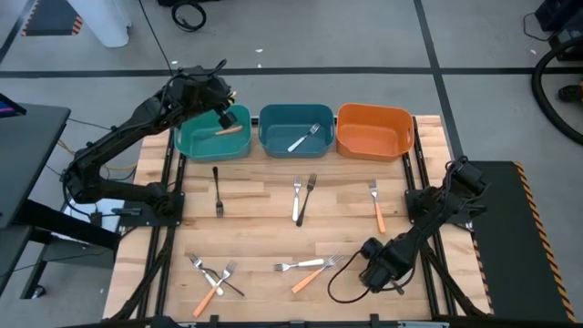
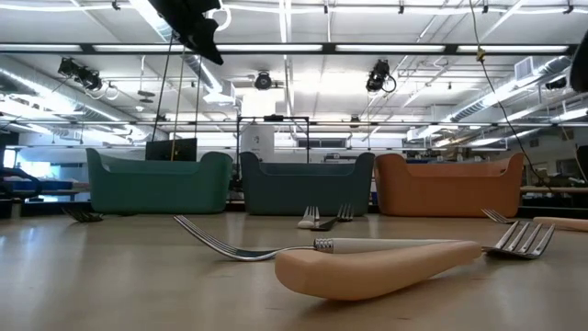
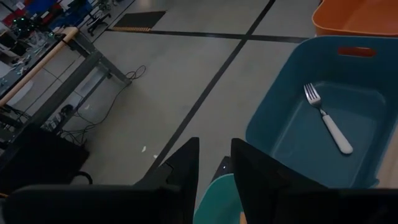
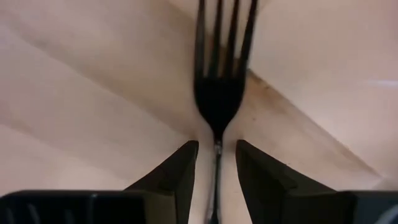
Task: Sort silverware by color (type)
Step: Put the black fork into the orange bin
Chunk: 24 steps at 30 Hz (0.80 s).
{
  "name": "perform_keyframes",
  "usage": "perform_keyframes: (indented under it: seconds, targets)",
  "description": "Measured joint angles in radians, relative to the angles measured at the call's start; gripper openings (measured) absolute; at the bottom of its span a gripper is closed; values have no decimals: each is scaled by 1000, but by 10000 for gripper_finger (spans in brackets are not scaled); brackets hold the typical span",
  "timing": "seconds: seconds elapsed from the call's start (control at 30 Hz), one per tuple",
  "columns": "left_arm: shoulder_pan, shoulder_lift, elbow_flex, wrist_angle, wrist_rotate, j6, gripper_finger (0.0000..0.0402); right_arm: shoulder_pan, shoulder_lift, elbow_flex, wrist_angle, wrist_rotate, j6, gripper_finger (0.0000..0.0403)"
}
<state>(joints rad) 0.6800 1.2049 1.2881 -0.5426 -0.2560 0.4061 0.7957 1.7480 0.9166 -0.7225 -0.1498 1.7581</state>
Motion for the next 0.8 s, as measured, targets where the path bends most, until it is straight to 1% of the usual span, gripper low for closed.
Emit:
perform_keyframes:
  seconds: [0.1, 0.2, 0.3, 0.43, 0.47, 0.6, 0.7, 0.8]
  targets:
    - [0, 0, 0, 0, 1, 0, 103, 5, -3, -20, 31, -1, 21, 126]
    - [0, 0, 0, 1, 1, 0, 103, 5, -3, -22, 9, -5, 45, 113]
    - [0, 0, 0, 1, 1, 0, 103, -1, -2, -22, 9, -19, 21, 78]
    - [0, 0, 0, 1, 1, -1, 103, -1, -1, -22, 12, -36, 23, 17]
    - [0, 0, 0, 1, 1, -1, 103, -1, -1, -22, 12, -41, 27, 12]
    - [0, 0, 0, 0, 1, -2, 103, -9, -15, -20, 9, -51, 30, 18]
    - [0, 0, 0, 0, 1, -2, 103, -26, -55, -26, -13, -57, 51, 9]
    - [2, 0, 0, 0, 1, -2, 103, -48, -122, -24, -37, -32, 81, 7]
